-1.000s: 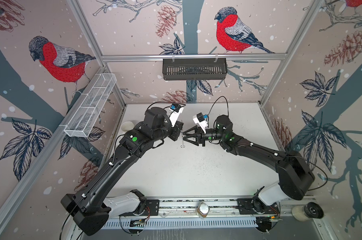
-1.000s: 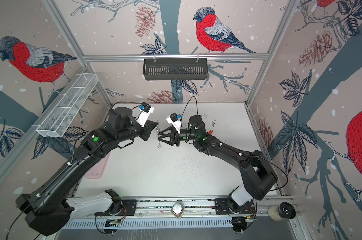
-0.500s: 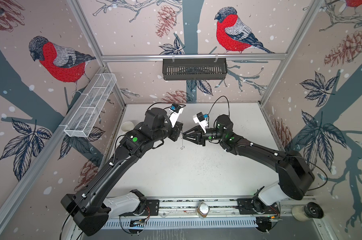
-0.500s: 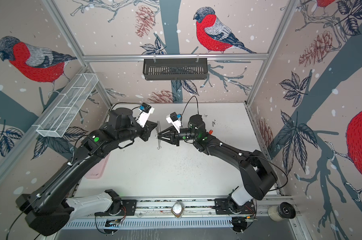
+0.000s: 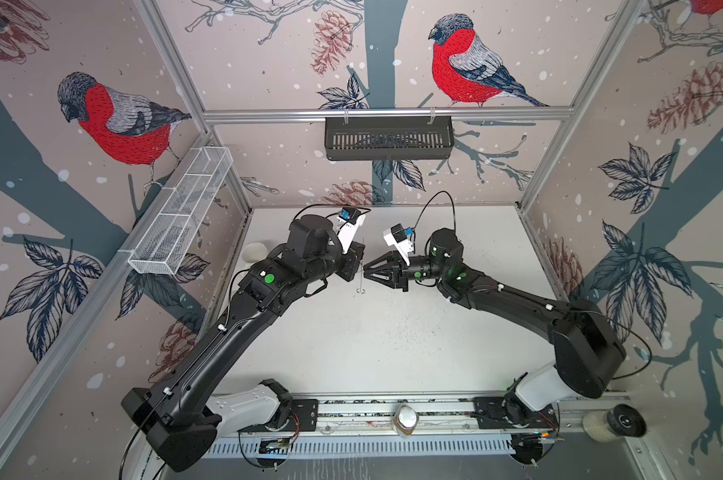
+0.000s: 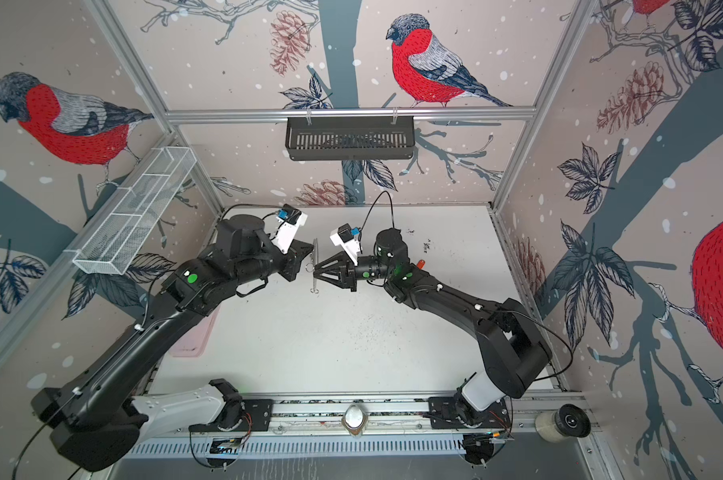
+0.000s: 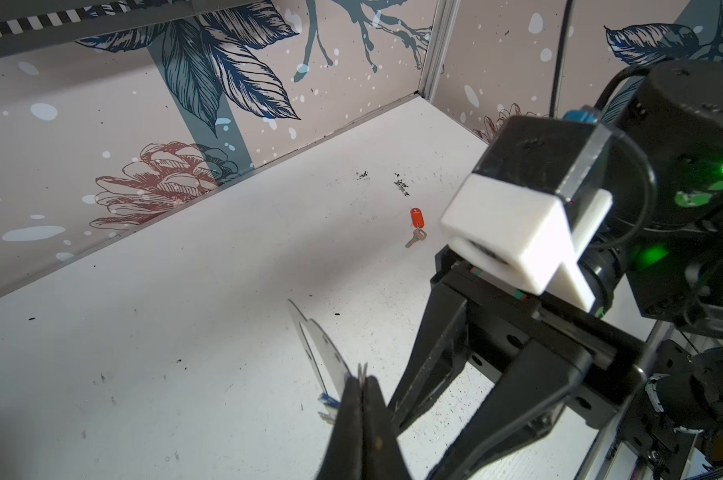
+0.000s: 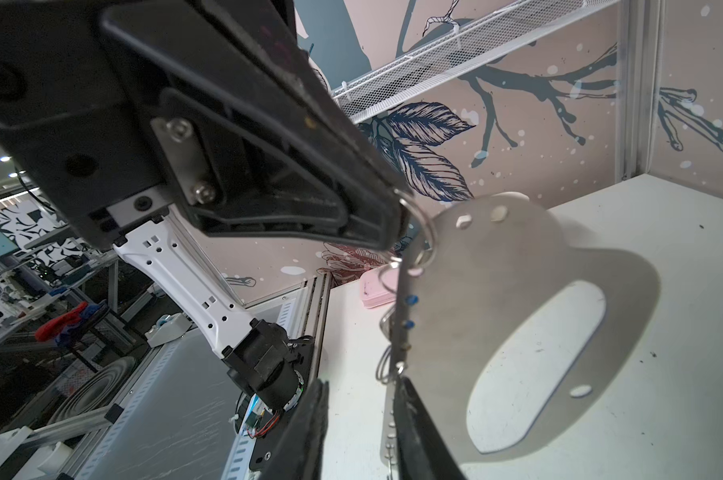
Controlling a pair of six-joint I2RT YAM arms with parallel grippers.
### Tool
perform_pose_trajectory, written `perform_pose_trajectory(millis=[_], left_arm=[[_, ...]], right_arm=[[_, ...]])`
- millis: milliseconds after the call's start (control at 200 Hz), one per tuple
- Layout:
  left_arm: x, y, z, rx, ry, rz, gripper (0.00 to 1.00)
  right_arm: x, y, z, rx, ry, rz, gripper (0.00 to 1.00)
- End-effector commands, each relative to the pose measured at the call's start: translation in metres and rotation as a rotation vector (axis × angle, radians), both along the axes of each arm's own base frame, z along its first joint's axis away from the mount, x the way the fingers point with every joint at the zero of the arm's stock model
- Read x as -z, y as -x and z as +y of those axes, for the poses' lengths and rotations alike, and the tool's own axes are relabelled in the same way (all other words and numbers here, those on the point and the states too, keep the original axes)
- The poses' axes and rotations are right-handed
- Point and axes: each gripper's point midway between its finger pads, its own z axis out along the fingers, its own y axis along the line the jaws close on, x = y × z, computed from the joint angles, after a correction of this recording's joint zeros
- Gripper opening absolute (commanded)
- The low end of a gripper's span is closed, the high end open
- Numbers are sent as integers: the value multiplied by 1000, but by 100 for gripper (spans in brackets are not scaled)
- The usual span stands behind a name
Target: Put the keys on the keyring
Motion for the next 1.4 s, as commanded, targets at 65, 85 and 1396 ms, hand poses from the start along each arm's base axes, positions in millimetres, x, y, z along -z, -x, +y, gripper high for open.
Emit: perform_pose_trajectory(millis=[65,85,1396], left_arm=[[-14,-3,-4,7,33,-48,0],[-13,-4,-4,6,31,-45,0],[-10,-2,5,-21,8,-51,0]], right_arm=[[-4,-4,3,31,-2,-17,32],[-4,-5,3,34,-1,-16,32],[2,-29,2,176,69,-18,5]])
